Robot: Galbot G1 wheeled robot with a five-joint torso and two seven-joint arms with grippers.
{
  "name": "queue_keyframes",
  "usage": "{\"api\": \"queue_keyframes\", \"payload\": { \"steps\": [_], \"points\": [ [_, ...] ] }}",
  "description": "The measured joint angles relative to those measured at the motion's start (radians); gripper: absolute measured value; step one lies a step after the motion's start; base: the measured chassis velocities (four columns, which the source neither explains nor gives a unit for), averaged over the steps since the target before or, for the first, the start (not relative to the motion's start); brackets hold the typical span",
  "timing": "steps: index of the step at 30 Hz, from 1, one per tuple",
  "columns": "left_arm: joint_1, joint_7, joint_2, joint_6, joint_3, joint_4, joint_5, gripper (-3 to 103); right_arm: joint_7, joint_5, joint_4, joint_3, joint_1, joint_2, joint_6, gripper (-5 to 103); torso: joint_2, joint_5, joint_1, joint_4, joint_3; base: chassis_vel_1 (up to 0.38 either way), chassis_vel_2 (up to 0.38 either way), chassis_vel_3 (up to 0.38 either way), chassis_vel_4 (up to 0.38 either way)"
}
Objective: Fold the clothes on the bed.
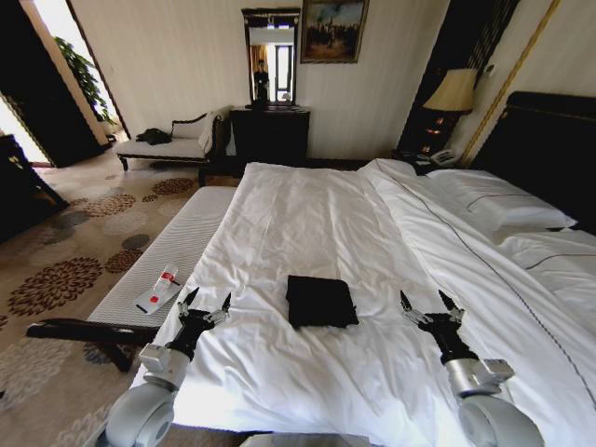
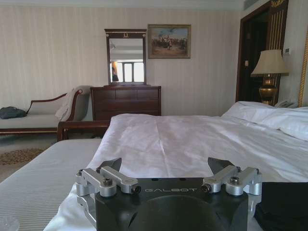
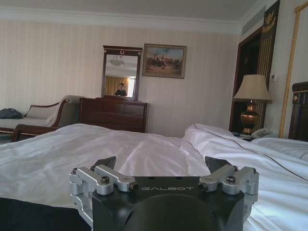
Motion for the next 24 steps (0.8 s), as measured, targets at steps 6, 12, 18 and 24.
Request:
{"api": "queue_keyframes", "payload": {
  "steps": [6,12,18,24],
  "points": [
    [0.0,0.0,0.0,0.0,0.0,-0.001,-0.001,100,0.0,0.001,-0.001,-0.002,0.001,-0.001,-0.001,100,0.0,0.0,0.0,0.0,0.0,0.0,0.0,0.0,0.0],
    [0.0,0.0,0.001,0.0,0.0,-0.001,-0.002,100,0.0,0.002,-0.001,-0.003,0.002,-0.002,-0.002,100,0.0,0.0,0.0,0.0,0.0,0.0,0.0,0.0,0.0],
    [-0.001,0.0,0.001,0.001,-0.001,-0.001,-0.003,100,0.001,0.003,-0.002,-0.004,0.002,-0.002,-0.003,100,0.0,0.0,0.0,0.0,0.0,0.0,0.0,0.0,0.0],
    [-0.001,0.0,0.001,0.001,-0.001,-0.001,-0.003,100,0.001,0.003,-0.002,-0.004,0.003,-0.002,-0.003,100,0.0,0.0,0.0,0.0,0.0,0.0,0.0,0.0,0.0]
  ]
}}
